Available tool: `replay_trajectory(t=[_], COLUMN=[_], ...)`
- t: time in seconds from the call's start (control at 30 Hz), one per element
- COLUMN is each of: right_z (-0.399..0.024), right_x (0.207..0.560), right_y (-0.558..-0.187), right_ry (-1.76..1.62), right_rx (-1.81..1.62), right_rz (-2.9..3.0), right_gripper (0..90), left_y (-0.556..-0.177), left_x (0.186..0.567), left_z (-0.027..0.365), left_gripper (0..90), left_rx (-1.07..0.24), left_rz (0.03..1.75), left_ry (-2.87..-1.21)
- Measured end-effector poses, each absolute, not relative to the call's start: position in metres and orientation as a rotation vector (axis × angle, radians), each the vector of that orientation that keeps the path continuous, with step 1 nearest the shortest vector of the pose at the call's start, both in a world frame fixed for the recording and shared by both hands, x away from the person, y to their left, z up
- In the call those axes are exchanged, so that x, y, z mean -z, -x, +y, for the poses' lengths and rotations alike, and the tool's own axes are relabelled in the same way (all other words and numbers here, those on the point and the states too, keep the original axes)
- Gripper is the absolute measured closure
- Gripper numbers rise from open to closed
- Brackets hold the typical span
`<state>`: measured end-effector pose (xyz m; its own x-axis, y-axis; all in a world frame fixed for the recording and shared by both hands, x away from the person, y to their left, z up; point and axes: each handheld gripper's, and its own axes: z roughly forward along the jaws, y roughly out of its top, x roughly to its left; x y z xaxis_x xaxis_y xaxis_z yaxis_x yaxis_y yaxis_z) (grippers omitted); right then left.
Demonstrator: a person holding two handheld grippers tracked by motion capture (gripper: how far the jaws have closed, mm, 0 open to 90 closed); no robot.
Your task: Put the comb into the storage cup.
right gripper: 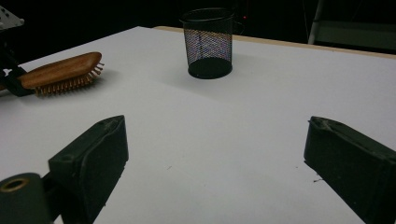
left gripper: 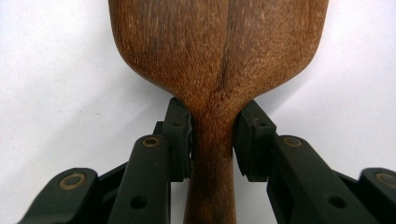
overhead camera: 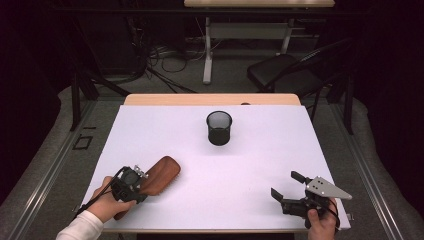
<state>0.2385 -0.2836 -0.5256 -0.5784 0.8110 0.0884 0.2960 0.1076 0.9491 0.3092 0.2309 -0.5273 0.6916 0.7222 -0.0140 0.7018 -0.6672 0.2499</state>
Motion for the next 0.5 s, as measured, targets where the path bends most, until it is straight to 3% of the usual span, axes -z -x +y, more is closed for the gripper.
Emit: replay_trajectory(t=[0.5], right_z=[-0.2829], right_x=[0.5262], right_y=[-0.239], right_ry=[-1.085], right_rx=[-1.483], right_rz=[1.931], right_gripper=[6.1], left_y=[-0.3049], left_x=[0.5282], left_z=[0.2351], left_gripper=[72.0], left_rx=[-0.148], left_rz=[1.122], left_ry=[-2.642])
